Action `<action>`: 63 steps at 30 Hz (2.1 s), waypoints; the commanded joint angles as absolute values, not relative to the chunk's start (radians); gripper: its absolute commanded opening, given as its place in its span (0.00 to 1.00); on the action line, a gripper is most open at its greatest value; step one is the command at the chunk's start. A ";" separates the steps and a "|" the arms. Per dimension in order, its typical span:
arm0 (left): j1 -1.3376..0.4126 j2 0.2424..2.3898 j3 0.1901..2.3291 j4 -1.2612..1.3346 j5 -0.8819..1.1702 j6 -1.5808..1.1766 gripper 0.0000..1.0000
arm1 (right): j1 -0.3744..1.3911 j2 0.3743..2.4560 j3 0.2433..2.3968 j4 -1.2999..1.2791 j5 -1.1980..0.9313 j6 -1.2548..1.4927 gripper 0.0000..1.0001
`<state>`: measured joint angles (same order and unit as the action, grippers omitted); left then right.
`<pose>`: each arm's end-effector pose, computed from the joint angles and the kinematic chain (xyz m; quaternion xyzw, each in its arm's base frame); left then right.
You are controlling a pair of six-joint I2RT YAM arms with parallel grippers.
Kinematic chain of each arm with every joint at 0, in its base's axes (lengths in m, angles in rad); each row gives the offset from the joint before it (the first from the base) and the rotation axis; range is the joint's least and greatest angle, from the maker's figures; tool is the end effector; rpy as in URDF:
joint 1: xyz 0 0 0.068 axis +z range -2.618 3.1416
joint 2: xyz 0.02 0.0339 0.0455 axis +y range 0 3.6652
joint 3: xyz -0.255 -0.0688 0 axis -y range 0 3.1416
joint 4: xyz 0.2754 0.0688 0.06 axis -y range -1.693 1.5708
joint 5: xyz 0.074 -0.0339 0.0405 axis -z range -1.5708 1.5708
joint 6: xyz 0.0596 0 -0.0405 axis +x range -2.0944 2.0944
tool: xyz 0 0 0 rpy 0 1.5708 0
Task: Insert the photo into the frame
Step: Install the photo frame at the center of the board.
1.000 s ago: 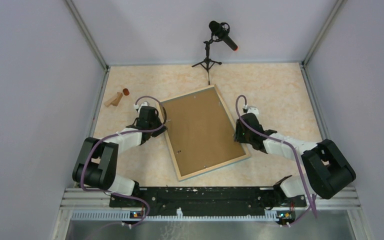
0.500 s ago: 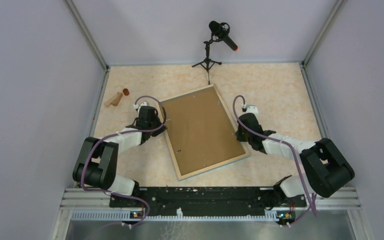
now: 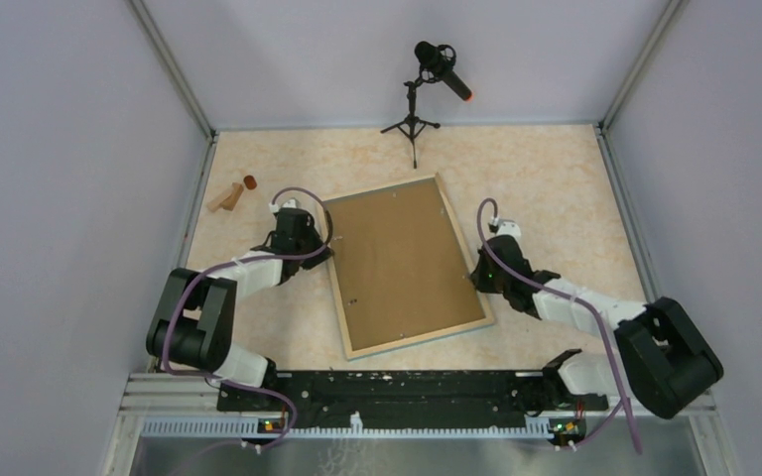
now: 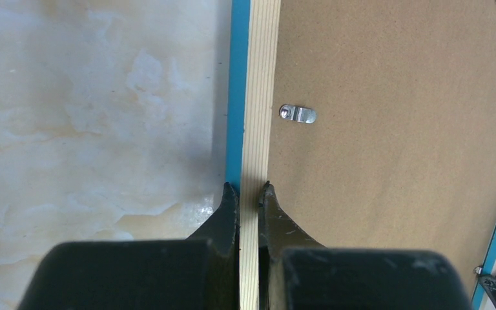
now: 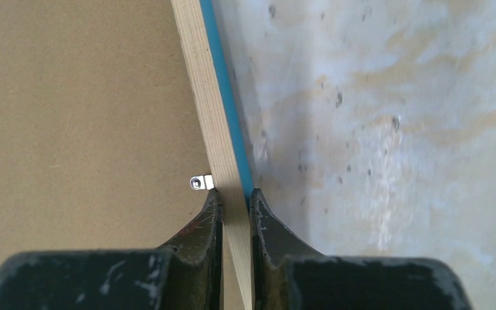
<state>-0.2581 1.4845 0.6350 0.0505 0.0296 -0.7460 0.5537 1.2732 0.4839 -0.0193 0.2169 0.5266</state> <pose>0.3071 -0.0829 0.1046 -0.2183 0.9003 -0.1931 0.3233 0.2390 0.1327 0.1084 0.0278 0.9233 0.1040 0.3688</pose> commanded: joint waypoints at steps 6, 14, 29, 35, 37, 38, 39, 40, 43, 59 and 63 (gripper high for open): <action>-0.278 1.647 0.815 0.042 0.205 -0.691 0.00 | 0.575 1.032 0.266 0.041 0.006 0.872 0.00; -0.276 1.827 1.031 0.048 0.231 -0.683 0.00 | 0.647 0.936 0.334 -0.132 0.053 0.863 0.32; -0.261 1.789 0.913 0.114 0.209 -0.651 0.00 | 0.377 1.484 0.989 -0.424 0.266 0.639 0.81; -0.252 1.790 0.901 0.128 0.224 -0.664 0.00 | 0.371 1.789 1.256 -0.543 0.340 0.734 0.77; -0.252 1.786 0.894 0.134 0.222 -0.666 0.00 | 0.371 1.836 1.280 -0.530 0.357 0.760 0.75; -0.252 1.784 0.892 0.136 0.222 -0.666 0.00 | 0.371 1.856 1.292 -0.530 0.364 0.770 0.74; -0.252 1.785 0.892 0.137 0.223 -0.665 0.00 | 0.371 1.873 1.301 -0.533 0.375 0.780 0.72; -0.252 1.786 0.891 0.138 0.224 -0.665 0.00 | 0.371 1.887 1.307 -0.537 0.390 0.791 0.71; -0.251 1.788 0.891 0.139 0.227 -0.667 0.00 | 0.371 1.896 1.307 -0.510 0.420 0.807 0.69; -0.250 1.783 0.881 0.153 0.231 -0.669 0.00 | 0.371 1.971 1.368 -0.537 0.499 0.840 0.58; -0.250 1.783 0.879 0.155 0.233 -0.669 0.00 | 0.371 1.978 1.370 -0.540 0.502 0.851 0.56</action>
